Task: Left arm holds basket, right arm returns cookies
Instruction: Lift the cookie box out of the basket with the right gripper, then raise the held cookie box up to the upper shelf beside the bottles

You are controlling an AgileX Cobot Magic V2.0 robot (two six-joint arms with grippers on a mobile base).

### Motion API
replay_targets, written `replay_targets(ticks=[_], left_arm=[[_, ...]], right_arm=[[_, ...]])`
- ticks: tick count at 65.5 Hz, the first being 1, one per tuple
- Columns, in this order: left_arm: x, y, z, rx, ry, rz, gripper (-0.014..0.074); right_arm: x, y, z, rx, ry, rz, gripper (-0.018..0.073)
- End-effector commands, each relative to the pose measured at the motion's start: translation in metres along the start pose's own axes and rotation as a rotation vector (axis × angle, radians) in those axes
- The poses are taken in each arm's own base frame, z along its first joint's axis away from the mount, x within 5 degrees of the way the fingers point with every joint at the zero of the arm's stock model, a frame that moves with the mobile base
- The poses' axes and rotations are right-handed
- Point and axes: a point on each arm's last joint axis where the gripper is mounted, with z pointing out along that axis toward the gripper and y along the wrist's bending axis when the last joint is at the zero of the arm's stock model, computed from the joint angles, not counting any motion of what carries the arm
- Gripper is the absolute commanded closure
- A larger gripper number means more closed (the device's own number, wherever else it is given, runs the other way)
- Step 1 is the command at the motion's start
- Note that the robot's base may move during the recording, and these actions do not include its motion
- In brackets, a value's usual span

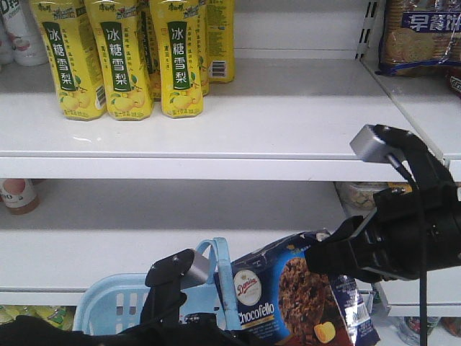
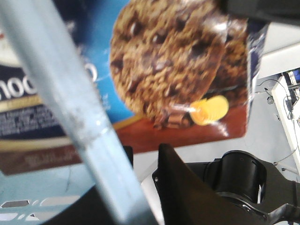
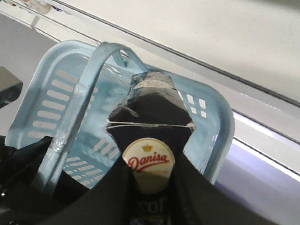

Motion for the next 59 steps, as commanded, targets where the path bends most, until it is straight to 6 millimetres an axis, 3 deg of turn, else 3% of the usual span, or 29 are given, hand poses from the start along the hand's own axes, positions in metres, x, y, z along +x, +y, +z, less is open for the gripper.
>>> replay_targets(ticks=[1, 32, 59], left_arm=[[-0.007, -0.015, -0.009, 0.056, -0.034, 0.012, 0.0603], [-0.007, -0.015, -0.009, 0.056, -0.034, 0.012, 0.0603], [-0.007, -0.015, -0.009, 0.056, -0.034, 0.012, 0.0603]], right_arm=[[-0.013, 0.010, -0.019, 0.003, -0.095, -0.014, 0.0456], [-0.031, 0.024, -0.047, 0.026, -0.158, -0.070, 0.0456], [-0.043, 0.046, -0.096, 0.082, -0.323, -0.139, 0.0456]])
